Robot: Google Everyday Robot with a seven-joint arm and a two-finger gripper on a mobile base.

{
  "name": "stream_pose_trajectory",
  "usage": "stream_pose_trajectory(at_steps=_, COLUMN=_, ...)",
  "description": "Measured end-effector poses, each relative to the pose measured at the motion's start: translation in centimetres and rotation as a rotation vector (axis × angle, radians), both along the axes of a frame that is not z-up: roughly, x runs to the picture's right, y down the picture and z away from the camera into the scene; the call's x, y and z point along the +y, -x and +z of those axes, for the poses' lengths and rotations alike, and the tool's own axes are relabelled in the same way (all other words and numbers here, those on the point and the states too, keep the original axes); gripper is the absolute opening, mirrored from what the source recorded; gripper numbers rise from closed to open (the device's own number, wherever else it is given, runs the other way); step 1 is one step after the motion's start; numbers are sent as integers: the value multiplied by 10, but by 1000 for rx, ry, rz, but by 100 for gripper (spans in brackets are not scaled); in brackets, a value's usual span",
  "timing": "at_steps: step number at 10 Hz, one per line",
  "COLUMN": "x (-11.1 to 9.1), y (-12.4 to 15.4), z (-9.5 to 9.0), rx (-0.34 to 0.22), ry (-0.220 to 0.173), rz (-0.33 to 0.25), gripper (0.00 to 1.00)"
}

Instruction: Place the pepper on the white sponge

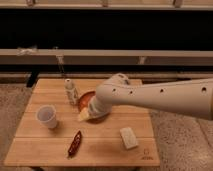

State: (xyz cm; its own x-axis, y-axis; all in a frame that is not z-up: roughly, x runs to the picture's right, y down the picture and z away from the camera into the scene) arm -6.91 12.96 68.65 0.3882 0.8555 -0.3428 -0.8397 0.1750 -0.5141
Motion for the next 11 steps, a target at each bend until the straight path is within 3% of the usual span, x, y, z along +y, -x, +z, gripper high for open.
stream_pose_trajectory(at_steps=8, x=0, y=-1, z=1, rx=8, ry=-1, rz=-2, gripper=80)
stream_pose_trajectory(at_steps=11, x=15, y=21, z=7, rx=85, ry=10, rz=-73, gripper=80)
